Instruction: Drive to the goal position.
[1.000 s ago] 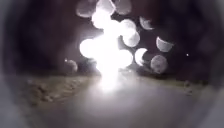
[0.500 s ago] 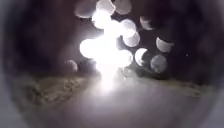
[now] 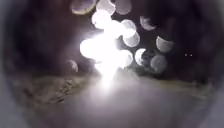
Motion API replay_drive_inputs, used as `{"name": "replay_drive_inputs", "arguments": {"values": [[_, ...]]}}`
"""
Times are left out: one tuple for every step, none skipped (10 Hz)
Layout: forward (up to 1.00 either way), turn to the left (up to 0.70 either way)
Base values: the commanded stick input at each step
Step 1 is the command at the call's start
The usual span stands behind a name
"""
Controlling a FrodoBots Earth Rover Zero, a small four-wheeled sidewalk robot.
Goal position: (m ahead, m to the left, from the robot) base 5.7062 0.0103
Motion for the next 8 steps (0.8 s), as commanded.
{"name": "replay_drive_inputs", "arguments": {"values": [[0.70, 0.00], [0.70, 0.00], [0.70, 0.00], [0.70, 0.00], [0.70, 0.00], [0.70, 0.00], [0.70, 0.00], [0.70, 0.00]]}}
